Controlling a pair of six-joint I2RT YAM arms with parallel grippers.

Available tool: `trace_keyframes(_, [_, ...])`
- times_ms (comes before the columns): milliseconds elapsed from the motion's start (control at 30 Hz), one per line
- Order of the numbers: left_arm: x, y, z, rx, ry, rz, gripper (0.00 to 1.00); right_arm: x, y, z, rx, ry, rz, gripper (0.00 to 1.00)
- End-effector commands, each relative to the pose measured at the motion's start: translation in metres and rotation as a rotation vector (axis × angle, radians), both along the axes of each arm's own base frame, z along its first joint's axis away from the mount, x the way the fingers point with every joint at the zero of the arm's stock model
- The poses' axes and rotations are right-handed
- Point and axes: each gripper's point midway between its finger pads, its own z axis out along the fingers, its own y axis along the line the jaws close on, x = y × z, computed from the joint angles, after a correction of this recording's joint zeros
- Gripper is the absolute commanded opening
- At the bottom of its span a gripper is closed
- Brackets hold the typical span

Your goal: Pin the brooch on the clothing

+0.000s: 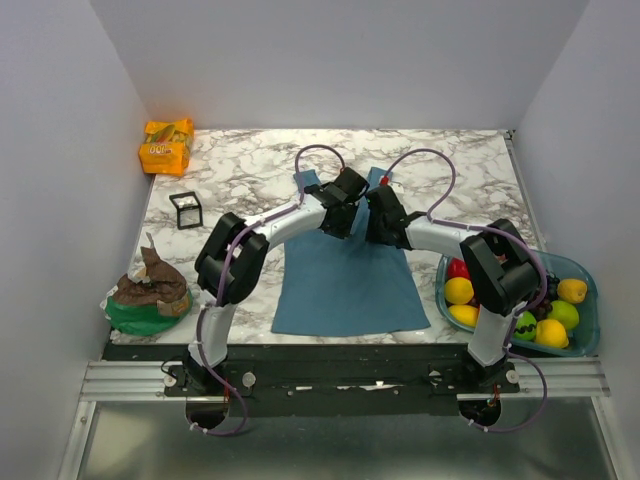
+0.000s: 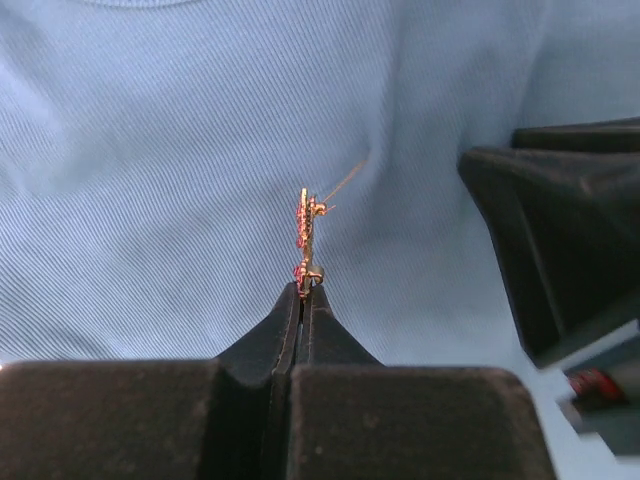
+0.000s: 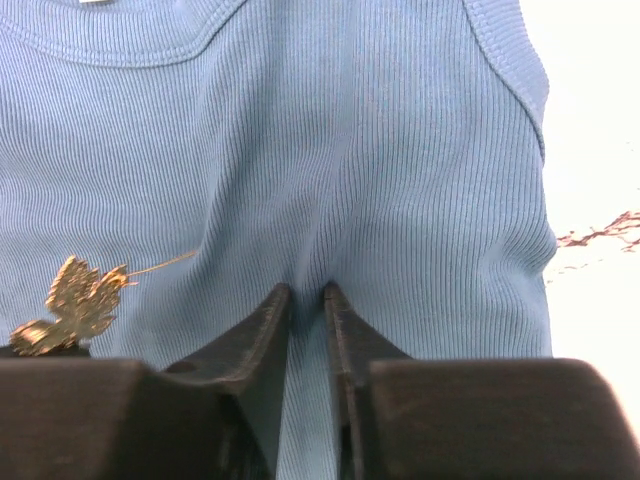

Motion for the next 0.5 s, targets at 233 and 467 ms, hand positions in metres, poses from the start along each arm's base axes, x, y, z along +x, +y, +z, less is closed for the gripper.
trace_keyframes(233, [0.026, -0.002, 0.051, -0.128, -0.175, 0.103, 0.0, -0.025, -0.005, -0.029, -0.027, 0.096, 0.002, 0.14])
trace_keyframes(467, [0.0, -0.027, 0.056, -0.368, -0.118, 0.052, 0.0, -0.026, -0.005, -0.029, -0.021, 0.1, 0.01, 0.18])
